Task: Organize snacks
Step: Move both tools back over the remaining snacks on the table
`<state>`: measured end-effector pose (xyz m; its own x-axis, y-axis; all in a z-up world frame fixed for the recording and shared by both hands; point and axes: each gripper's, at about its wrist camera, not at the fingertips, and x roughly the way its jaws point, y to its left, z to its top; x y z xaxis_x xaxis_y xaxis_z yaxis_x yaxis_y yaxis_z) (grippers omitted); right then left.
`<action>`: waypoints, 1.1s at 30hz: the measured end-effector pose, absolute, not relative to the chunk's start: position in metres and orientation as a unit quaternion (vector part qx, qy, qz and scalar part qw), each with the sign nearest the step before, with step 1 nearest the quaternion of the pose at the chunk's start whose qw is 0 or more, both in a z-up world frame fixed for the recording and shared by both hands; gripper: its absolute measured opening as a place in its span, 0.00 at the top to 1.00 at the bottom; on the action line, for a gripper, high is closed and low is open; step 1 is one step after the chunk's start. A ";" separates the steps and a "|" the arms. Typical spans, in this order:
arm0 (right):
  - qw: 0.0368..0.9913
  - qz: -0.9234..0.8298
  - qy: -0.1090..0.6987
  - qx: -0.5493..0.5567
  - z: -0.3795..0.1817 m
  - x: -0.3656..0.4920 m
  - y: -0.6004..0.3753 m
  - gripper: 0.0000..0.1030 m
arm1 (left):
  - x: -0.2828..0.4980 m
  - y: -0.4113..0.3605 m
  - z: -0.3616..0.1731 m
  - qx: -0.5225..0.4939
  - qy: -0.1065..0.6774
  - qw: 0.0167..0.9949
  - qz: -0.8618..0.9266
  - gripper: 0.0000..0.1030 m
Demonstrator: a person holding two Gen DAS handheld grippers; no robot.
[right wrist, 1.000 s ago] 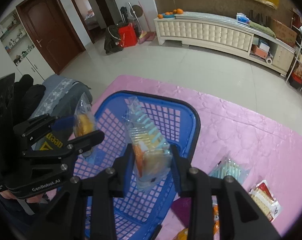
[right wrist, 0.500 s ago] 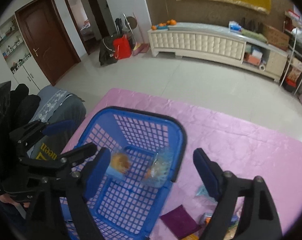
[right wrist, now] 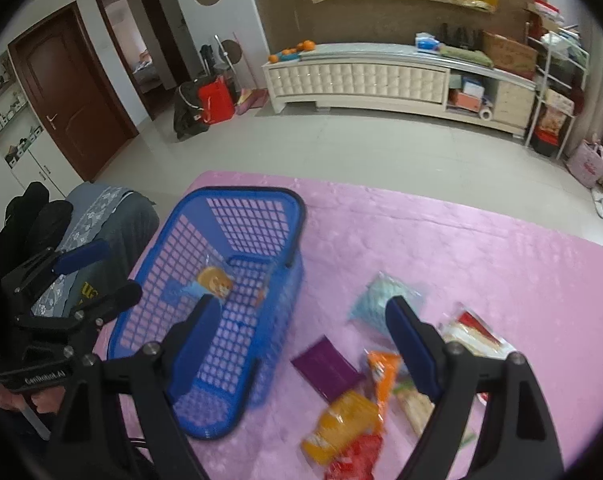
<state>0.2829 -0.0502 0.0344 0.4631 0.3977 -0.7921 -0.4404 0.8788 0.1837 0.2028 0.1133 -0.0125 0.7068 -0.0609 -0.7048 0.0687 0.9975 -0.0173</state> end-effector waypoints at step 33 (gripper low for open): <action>0.844 0.147 0.515 0.023 0.015 0.290 -0.201 0.15 | 0.271 -0.059 -0.031 0.093 0.454 0.880 -0.107 0.20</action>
